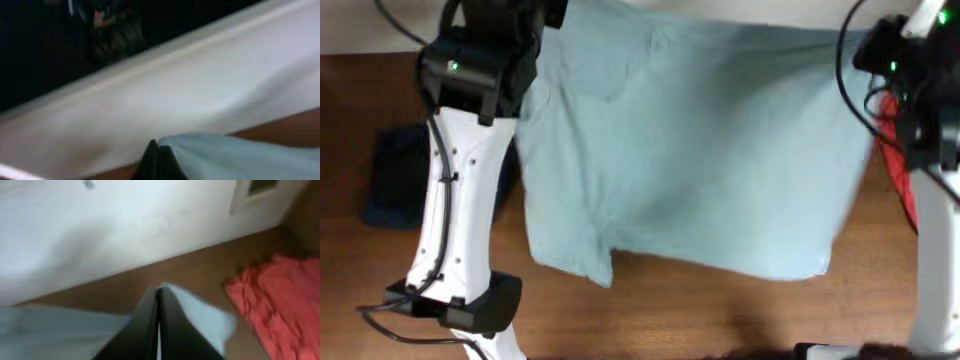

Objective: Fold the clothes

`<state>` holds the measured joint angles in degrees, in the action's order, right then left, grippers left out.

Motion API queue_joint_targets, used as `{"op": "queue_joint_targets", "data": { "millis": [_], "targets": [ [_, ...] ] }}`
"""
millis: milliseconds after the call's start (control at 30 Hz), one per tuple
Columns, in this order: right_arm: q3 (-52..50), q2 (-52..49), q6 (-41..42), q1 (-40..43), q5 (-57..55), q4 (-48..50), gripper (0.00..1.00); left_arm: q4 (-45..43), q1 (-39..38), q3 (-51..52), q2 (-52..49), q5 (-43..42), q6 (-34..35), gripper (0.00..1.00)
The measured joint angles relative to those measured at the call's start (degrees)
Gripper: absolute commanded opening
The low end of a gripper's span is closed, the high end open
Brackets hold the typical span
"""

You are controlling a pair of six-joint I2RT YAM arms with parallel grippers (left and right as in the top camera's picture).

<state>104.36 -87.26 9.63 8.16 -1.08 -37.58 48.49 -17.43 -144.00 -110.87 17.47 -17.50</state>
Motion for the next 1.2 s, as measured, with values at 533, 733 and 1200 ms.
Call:
{"op": "queue_joint_targets", "data": {
  "millis": [533,733,1200],
  "targets": [
    [16.0,1.1,-3.9,0.0,1.0,-30.8,0.04,31.6,6.3,-10.3,6.5,-7.9,-4.3,0.20],
    [13.3,-3.5,-4.3,0.0,1.0,-46.9,0.04,41.3,6.3,1.5,6.2,-11.4,-4.2,0.25],
    [6.0,-5.3,-5.8,0.0,1.0,-53.7,0.52,35.3,4.7,22.8,4.5,-26.2,-2.4,0.28]
  ]
}}
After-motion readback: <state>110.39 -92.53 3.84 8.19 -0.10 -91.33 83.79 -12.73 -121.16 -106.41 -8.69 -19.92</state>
